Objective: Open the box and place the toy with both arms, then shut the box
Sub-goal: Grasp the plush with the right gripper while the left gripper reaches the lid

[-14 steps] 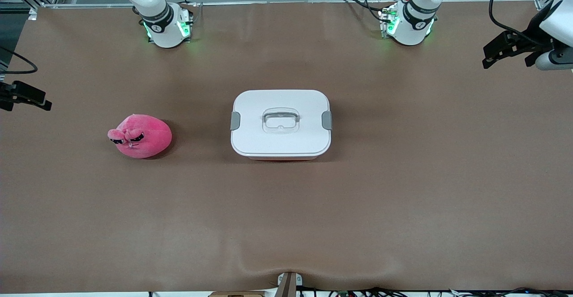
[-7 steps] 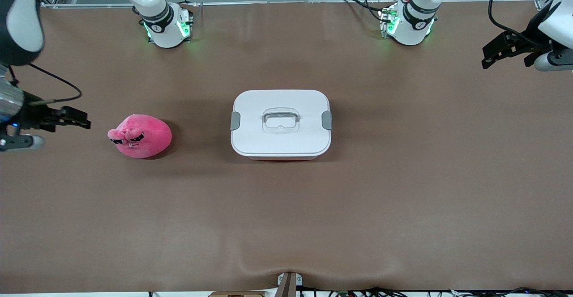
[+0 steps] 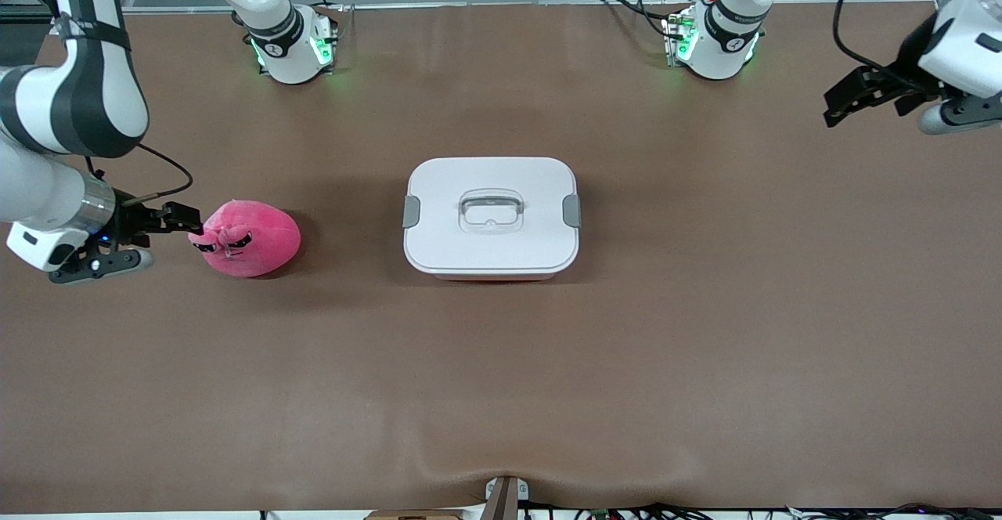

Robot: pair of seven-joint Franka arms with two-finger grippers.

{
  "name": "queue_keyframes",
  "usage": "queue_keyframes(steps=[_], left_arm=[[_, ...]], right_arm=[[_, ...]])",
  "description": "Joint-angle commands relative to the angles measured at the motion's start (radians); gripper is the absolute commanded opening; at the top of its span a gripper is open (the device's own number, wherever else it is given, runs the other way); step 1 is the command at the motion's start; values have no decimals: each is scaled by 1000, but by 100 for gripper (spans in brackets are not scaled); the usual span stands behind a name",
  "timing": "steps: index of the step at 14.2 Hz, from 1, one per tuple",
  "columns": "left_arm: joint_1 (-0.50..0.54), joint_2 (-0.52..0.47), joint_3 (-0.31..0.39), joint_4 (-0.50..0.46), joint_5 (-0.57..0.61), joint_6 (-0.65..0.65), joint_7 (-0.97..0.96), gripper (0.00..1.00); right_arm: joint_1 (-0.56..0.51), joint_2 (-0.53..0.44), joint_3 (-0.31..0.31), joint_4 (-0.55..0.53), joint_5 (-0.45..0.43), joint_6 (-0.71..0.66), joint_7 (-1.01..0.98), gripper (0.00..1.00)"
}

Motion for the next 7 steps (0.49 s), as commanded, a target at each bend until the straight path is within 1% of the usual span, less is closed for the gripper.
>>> queue_keyframes(steps=[1, 3, 5, 7], left_arm=[[-6, 26, -89, 14, -9, 7, -208, 100], [-7, 35, -135, 8, -9, 28, -338, 100], [-6, 53, -182, 1, -9, 62, -490, 100], [-7, 78, -225, 1, -11, 129, -630, 100]], right_arm=[[39, -15, 0, -89, 11, 102, -32, 100], [58, -16, 0, -141, 9, 121, -26, 100], [63, -19, 0, -155, 9, 115, -24, 100], [69, -19, 0, -158, 9, 112, -26, 100]])
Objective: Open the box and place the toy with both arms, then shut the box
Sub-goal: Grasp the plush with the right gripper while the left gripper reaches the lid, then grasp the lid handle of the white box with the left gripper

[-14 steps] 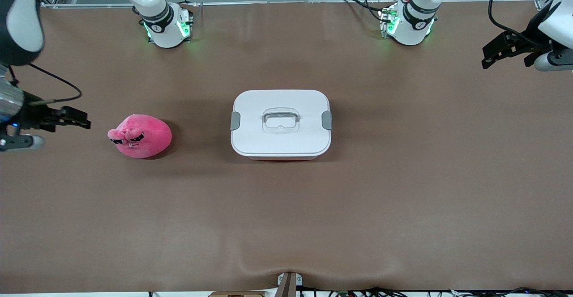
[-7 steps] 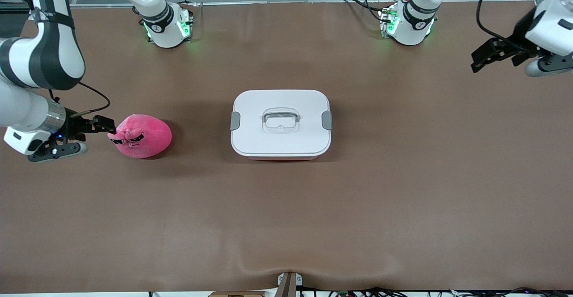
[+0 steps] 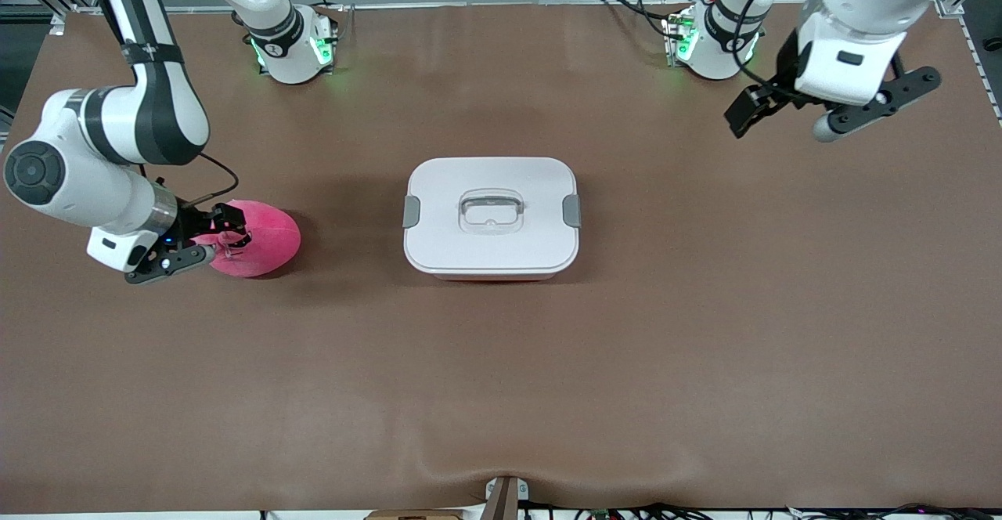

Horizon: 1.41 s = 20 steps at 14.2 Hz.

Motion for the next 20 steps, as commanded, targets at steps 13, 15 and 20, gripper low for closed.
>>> queue_keyframes(steps=[13, 15, 20], left_arm=[[-196, 286, -213, 6, 210, 478, -1357, 100], [-255, 341, -213, 8, 304, 480, -1486, 100], [-359, 441, -208, 22, 407, 484, -1705, 99]], right_arm=[[6, 7, -6, -15, -2, -5, 3, 39], [3, 7, -6, -14, -2, -8, 3, 27], [3, 9, -7, 3, -5, -39, 3, 3]])
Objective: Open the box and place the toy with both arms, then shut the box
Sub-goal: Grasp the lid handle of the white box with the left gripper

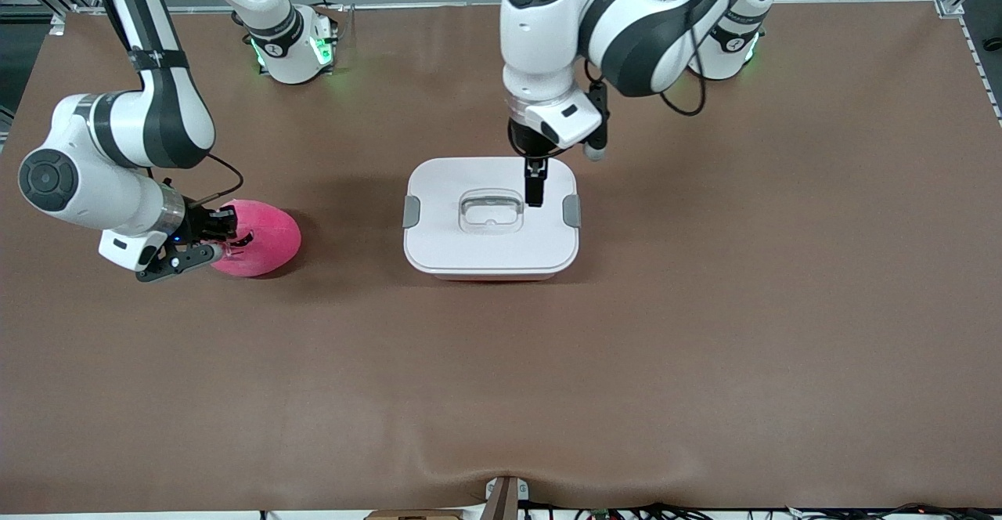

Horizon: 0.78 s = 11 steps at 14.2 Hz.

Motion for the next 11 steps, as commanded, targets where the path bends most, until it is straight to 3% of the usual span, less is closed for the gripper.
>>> queue_keyframes(steps=[1, 5, 11], left_arm=[[-38, 51, 5, 32, 60, -1, -128, 98], [-76, 100, 7, 37, 63, 2, -237, 86], [-89, 140, 8, 38, 105, 39, -292, 82]], right_arm=[[3, -1, 0, 13, -4, -19, 3, 0], [-5, -4, -2, 34, -3, -39, 6, 0], [-3, -6, -2, 66, -3, -65, 13, 0]])
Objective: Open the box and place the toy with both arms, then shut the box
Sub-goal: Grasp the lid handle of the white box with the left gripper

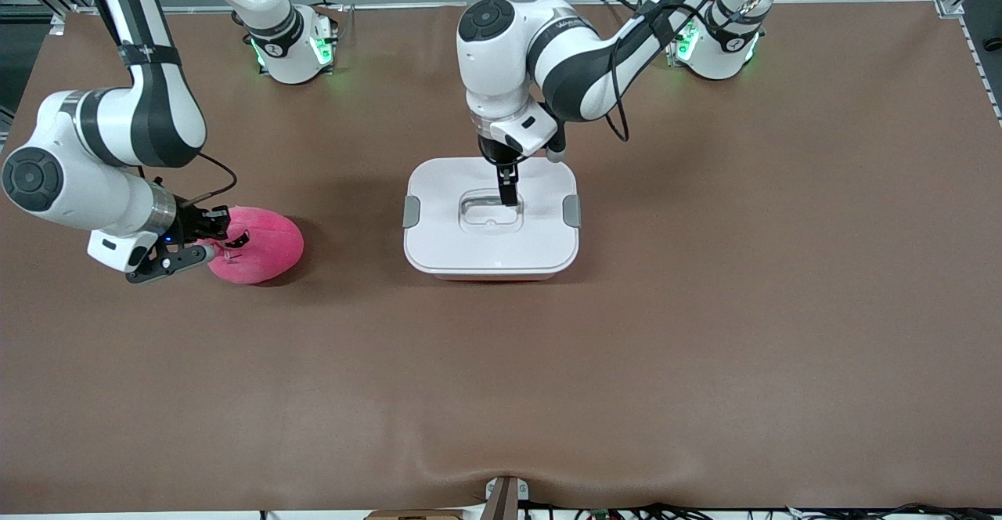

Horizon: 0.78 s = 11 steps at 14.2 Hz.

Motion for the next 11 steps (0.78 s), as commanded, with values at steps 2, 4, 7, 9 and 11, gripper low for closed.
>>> queue_keyframes(steps=[2, 4, 7, 9, 11], left_arm=[[-18, 37, 6, 43, 47, 17, -86, 79], [-32, 67, 7, 79, 48, 18, -86, 77], [-49, 123, 12, 144, 53, 18, -97, 72], [-52, 126, 12, 144, 53, 18, -100, 71], [-54, 129, 12, 144, 53, 18, -109, 69]], right_arm=[[-1, -7, 2, 45, -3, -34, 15, 0], [6, -1, 2, 129, -3, -147, 53, 0], [9, 17, 2, 218, -4, -221, 61, 0], [-4, 17, 2, 228, -4, -233, 56, 0], [-14, 17, 0, 228, -4, -233, 44, 0]])
